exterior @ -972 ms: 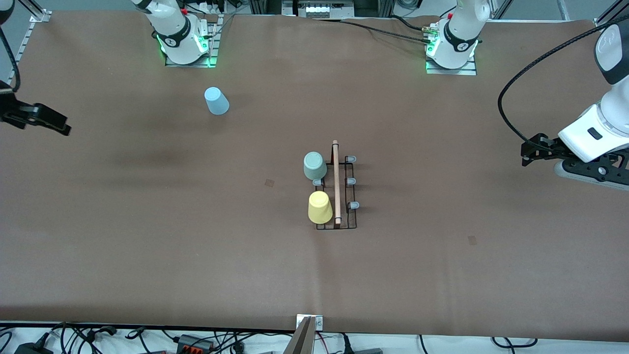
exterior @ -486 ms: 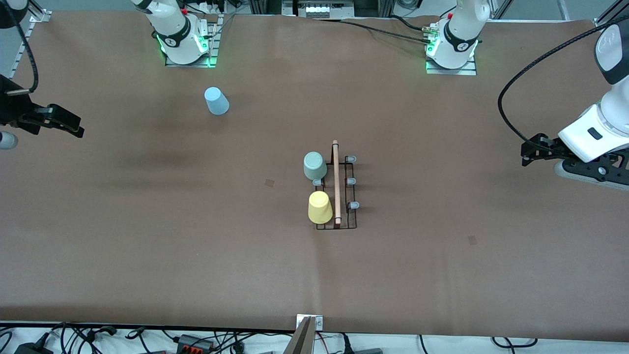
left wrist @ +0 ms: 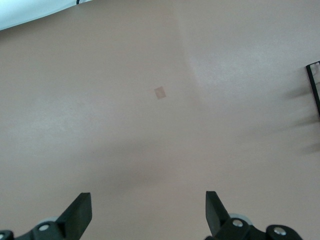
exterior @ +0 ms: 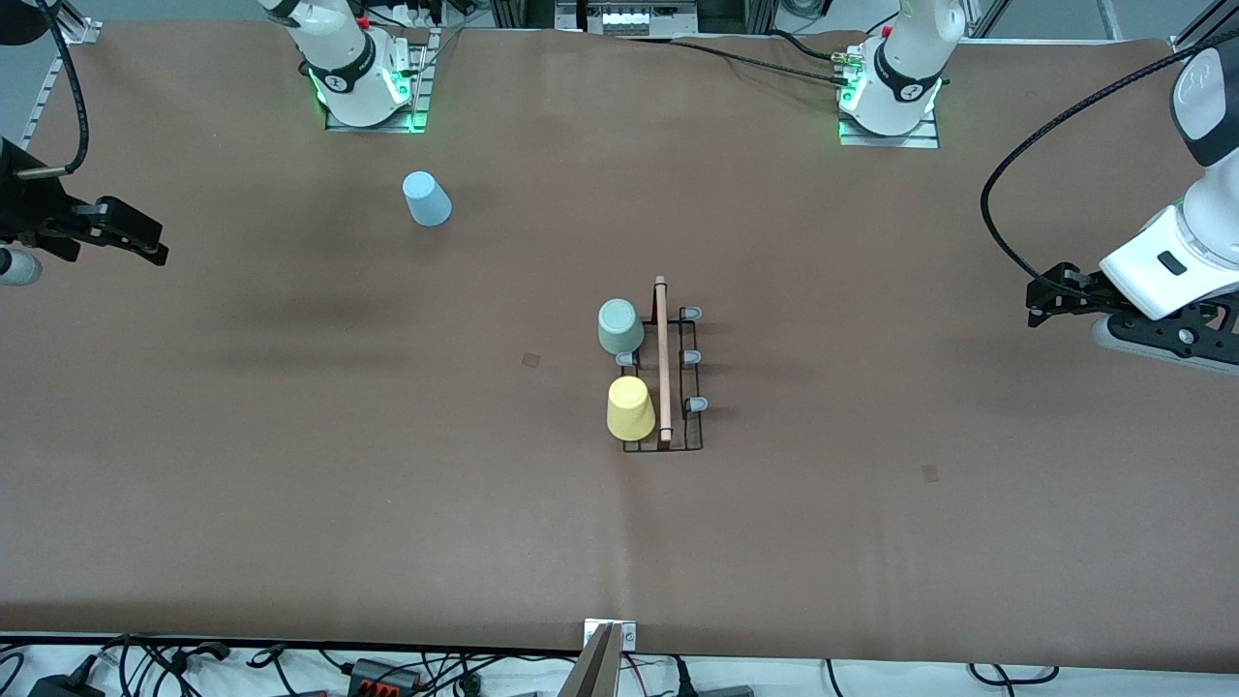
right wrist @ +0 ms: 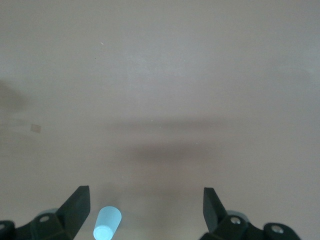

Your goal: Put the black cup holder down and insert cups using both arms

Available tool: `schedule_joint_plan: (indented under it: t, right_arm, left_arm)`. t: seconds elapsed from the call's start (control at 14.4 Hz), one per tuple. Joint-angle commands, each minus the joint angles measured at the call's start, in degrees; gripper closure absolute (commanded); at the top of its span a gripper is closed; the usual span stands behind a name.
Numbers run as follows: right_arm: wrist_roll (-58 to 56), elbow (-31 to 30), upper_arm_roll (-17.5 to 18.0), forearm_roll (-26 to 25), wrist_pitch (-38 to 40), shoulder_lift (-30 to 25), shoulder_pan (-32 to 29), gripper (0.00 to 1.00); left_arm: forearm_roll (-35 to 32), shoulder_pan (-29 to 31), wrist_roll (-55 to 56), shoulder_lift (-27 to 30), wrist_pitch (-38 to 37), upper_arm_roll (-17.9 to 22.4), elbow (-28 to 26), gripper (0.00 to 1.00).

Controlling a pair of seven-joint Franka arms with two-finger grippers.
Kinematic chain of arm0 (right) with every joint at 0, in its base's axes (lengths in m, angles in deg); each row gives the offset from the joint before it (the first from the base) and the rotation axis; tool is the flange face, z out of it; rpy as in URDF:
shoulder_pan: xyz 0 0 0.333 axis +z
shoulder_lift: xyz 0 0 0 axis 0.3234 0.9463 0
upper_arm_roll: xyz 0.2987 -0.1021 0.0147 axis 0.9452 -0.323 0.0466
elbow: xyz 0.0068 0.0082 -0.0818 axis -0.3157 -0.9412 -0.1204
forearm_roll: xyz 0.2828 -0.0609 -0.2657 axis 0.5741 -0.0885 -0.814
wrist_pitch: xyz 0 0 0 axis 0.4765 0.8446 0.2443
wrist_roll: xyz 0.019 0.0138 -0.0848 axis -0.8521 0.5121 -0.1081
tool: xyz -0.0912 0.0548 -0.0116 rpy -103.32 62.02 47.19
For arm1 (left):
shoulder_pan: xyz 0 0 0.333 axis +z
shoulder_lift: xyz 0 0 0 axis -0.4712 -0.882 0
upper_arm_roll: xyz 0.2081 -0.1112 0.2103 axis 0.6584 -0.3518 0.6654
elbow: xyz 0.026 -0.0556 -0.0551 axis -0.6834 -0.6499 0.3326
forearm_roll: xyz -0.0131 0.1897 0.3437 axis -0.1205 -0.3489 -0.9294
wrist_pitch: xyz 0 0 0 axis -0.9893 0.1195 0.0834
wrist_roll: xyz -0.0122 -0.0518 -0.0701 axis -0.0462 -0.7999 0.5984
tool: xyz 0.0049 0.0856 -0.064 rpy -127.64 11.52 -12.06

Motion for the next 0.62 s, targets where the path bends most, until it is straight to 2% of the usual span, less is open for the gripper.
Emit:
schedule_joint_plan:
  t: [0.0,0.56]
  right_arm:
    - [-1.16,-1.62,-0.4,1.76,-0.68,-1.24,0.04,0.0]
    - [-1.42,-1.62,-1.27,1.94,-0.24,-1.06,0.3,0.0]
  left_arm:
    - [0.84,0.4,-1.28,-0.48,-0.85,-0.2,1.42,0.0]
    - [0.84,0.4,-1.28,-0.48,-0.94,-0.2,1.42,0.0]
